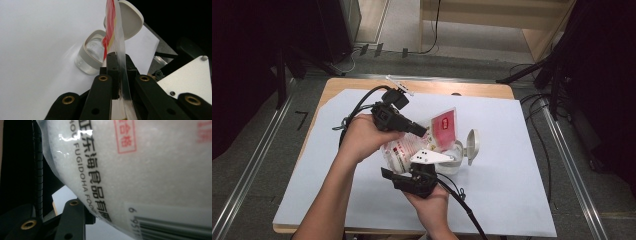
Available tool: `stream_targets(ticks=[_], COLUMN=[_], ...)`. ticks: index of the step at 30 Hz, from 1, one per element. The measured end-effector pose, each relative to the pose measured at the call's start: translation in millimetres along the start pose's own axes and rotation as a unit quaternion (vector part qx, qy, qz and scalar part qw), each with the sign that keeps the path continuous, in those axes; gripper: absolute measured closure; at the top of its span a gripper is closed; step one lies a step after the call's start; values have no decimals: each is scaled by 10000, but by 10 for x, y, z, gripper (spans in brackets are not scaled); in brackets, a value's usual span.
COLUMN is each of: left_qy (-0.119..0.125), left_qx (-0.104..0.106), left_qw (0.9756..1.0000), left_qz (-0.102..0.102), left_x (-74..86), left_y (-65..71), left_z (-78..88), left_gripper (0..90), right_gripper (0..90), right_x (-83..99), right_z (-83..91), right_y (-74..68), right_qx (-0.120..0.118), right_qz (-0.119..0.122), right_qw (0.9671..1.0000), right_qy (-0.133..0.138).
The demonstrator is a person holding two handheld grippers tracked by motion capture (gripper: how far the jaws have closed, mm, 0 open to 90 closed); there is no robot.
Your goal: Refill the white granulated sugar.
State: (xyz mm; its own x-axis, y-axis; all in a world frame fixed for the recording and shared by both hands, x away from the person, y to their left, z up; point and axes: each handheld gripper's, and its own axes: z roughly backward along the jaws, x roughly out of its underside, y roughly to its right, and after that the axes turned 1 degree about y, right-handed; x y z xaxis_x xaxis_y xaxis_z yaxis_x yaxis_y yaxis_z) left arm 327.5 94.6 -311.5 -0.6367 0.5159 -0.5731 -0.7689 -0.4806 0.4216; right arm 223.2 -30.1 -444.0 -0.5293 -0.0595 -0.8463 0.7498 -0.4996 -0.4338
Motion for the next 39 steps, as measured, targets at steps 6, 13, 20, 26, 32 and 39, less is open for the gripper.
stream_targets(ticks=[6,13,20,26,32,39], left_qy=[135,134,373,207,175,-83], left_qx=[37,3,82,-188,-196,-226], left_qw=[9999,9999,9993,9995,9996,9996], left_qz=[-55,81,-32,-140,-53,-143], left_x=[33,56,15,-6,-7,-103], left_y=[-9,-36,18,66,76,91], left_z=[2,-50,-31,-27,-13,-23], left_gripper=[888,879,832,890,900,900], right_gripper=[604,620,629,607,612,614], right_x=[-8,-3,-37,-36,-36,-64], right_z=[6,-29,0,9,10,25], right_y=[-4,29,37,-10,-68,-68], right_qx=[126,104,-152,-82,52,-25], right_qz=[183,179,-214,-55,249,89], right_qw=[9997,9995,9997,10000,9996,9999], right_qy=[-115,-229,28,-7,-84,-44])
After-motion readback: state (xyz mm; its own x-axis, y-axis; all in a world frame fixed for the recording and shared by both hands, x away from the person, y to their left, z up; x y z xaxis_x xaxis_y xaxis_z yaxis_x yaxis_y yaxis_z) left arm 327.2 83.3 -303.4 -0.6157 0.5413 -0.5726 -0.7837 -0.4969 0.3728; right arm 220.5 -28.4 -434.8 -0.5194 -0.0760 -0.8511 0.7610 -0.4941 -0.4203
